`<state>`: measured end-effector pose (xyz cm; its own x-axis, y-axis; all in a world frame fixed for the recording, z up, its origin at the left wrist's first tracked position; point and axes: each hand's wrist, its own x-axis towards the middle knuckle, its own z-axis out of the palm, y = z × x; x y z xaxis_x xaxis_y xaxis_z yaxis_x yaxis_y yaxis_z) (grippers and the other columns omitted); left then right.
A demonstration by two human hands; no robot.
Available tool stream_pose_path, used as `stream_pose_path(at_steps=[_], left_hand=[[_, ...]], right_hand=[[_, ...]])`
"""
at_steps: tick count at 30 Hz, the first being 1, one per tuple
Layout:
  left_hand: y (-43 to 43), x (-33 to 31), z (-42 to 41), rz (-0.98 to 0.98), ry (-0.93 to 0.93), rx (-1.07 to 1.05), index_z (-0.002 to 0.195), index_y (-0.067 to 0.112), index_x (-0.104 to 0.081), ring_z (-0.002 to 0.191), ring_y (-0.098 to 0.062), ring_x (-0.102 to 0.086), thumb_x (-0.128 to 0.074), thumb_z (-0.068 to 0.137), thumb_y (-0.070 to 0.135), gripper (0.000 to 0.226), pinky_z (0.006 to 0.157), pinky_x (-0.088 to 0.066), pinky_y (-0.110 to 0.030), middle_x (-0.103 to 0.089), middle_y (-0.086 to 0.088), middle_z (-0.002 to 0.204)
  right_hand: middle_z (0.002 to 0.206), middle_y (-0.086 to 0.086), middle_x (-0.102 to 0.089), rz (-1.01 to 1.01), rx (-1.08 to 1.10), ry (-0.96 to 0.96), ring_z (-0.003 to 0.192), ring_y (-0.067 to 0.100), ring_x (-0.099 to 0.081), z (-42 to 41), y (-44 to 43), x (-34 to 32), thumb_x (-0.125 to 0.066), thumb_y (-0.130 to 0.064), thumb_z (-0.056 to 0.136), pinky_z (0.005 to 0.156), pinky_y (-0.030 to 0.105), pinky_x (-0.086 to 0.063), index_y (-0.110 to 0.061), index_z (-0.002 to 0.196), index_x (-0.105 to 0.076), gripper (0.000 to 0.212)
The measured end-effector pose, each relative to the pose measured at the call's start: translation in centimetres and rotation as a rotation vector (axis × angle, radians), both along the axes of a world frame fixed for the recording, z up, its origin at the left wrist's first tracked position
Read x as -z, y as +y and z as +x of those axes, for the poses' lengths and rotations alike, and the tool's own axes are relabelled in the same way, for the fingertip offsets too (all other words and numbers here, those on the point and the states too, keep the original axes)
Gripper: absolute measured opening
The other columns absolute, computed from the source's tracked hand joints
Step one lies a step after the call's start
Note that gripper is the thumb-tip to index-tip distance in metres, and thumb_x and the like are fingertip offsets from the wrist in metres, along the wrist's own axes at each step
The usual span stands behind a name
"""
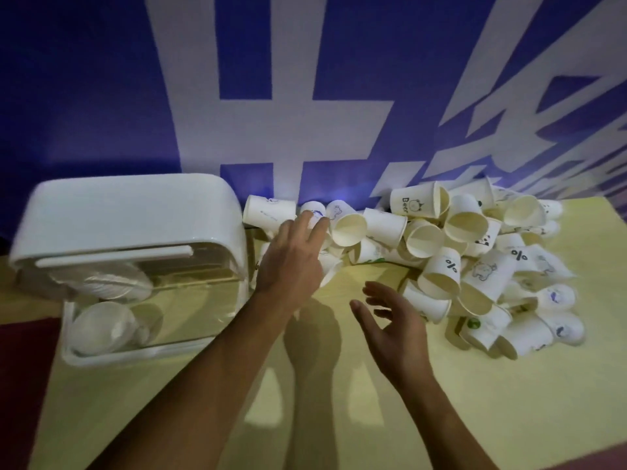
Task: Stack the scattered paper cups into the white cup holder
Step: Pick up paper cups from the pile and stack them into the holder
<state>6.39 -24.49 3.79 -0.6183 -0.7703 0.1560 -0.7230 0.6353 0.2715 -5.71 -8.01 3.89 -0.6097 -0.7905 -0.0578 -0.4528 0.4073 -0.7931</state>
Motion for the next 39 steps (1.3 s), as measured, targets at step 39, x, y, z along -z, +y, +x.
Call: stream_pose_path(at_steps=[39], left_hand=[[2.7,-2.3,2.1,0.161,0.572,-0.318,0.148,0.019,-0.051,0.114,-0.002,-0.043,-0.073,0.089,0.048,0.07,0.089,-0.033,-0.005,-0.055,-0.003,0.136]], right_hand=[[0.135,-0.011,-0.057,-0.213,-0.195,0.136,0.12,0.009,-0.055,-4.2,-7.4,-2.2,-0.078,-0.063,0.079,0.099,0.024,-0.048,-0.021,0.143,-0.049,0.082]])
